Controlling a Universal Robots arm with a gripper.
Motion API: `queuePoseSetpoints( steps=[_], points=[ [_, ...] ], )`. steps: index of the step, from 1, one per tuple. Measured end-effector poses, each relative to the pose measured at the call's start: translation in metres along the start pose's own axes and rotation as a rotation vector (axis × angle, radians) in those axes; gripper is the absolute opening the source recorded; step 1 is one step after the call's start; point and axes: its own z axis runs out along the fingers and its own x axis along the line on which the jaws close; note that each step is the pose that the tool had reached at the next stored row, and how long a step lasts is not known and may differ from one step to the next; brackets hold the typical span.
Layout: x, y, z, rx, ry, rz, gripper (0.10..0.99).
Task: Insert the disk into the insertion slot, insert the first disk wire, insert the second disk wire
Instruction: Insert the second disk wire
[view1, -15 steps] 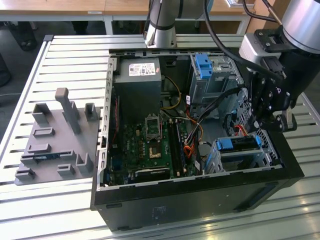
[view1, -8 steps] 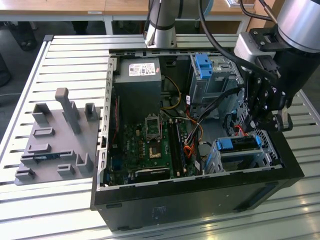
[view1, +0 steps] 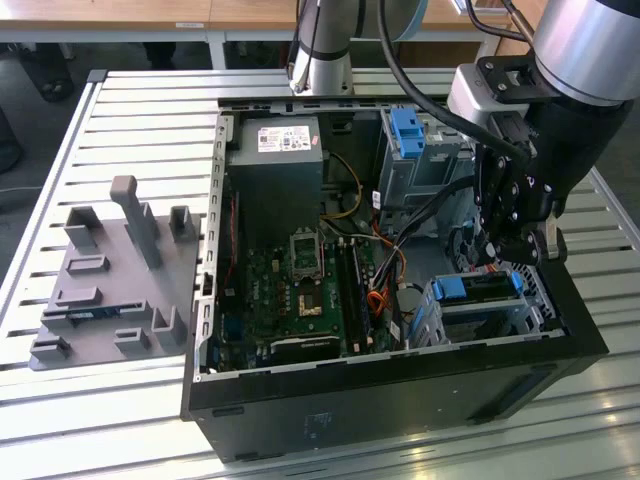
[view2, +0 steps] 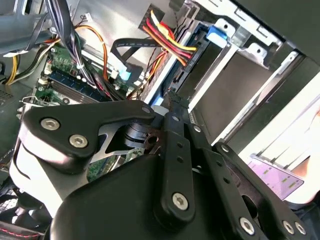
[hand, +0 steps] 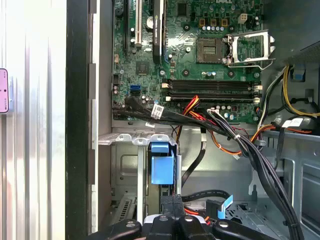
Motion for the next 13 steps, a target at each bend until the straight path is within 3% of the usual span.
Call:
queuePoseSetpoints(
  steps=[4,13],
  points=[
    [-0.003,0.0004,0.0,0.0,-0.0001,0.0,0.106],
    [-0.0218,0.0019,0.0002,0.0,0.0,0.0,0.106]
  ],
)
